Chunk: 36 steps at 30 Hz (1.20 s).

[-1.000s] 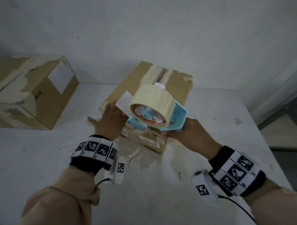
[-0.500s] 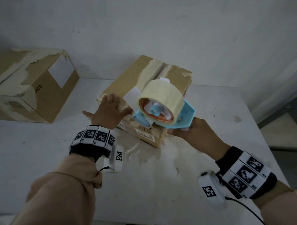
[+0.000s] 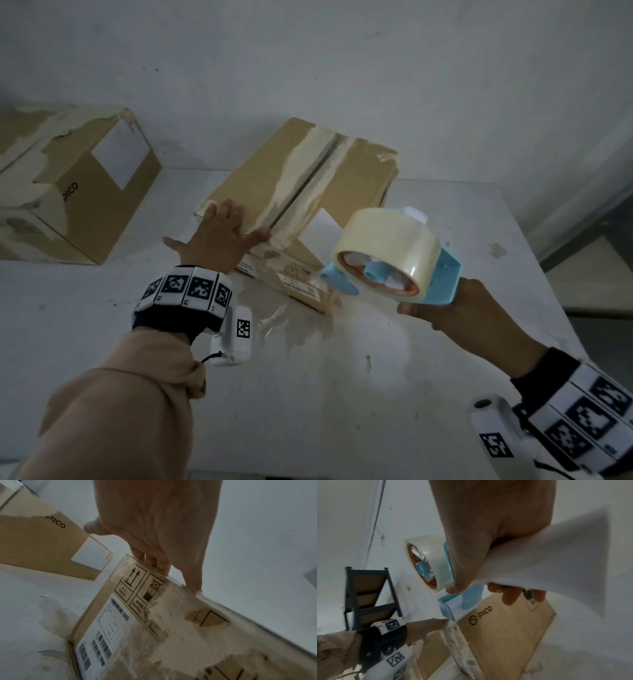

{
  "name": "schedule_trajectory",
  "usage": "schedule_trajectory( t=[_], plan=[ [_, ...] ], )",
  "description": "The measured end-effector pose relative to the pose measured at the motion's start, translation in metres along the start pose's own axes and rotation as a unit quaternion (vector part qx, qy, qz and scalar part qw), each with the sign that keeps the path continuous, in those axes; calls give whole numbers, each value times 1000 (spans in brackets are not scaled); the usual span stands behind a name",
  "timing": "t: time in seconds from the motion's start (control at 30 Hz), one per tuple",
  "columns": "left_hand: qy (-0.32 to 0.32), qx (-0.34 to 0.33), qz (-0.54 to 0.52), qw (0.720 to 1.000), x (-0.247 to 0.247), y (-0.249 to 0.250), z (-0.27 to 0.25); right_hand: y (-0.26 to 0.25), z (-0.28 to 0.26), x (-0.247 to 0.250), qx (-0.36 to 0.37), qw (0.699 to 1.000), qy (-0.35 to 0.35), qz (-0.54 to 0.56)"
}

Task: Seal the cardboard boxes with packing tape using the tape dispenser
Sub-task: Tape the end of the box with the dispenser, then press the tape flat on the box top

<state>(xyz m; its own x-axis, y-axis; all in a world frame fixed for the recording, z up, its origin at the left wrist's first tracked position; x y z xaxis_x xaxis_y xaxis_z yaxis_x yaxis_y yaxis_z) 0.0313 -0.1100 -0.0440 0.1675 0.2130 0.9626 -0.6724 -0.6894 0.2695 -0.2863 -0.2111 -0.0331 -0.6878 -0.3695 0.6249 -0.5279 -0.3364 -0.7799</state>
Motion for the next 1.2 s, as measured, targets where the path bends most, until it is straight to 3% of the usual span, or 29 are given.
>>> schedule_trajectory(
  t=[0.2, 0.27, 0.4, 0.73, 0.83, 1.03, 1.1, 1.2],
  plan=[
    [3, -11, 8, 1000, -9, -2, 5, 24, -9, 10, -18, 999, 23, 20],
    [0, -26, 12, 1000, -11, -2, 7, 22, -9, 6, -10, 1000, 21, 13],
    [7, 4, 8, 1000, -6, 0, 1, 20, -10, 7, 5, 999, 36, 8],
    [-2, -26, 7, 1000, -14, -5, 11, 14, -14, 0, 57, 997, 50, -28],
    [-10, -29, 13, 999, -13, -3, 9, 26, -17, -6, 33, 998, 58, 2],
    [1, -19, 12, 1000, -7, 1, 5, 110, -60, -17, -88, 984, -42, -152],
    [4, -22, 12, 1000, -8, -1, 6, 120, -70, -13, -127, 982, -21, -140],
    [7, -21, 16, 1000, -8, 3, 5, 102, -57, -5, -55, 987, 87, -125]
  ],
)
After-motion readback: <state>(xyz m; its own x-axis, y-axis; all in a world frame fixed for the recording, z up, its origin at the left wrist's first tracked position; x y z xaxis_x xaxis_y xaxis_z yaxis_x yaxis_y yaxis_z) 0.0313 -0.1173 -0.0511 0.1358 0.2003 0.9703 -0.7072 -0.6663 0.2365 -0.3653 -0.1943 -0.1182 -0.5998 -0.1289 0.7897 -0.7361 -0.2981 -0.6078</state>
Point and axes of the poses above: each hand's wrist, its own z-axis towards the middle knuckle, its own x-axis out of the back of the hand, y = z × x, the point moved 8 cm from there along z, towards the middle knuckle, and after that the axes turned 13 degrees about y, right-handed, at the moved point
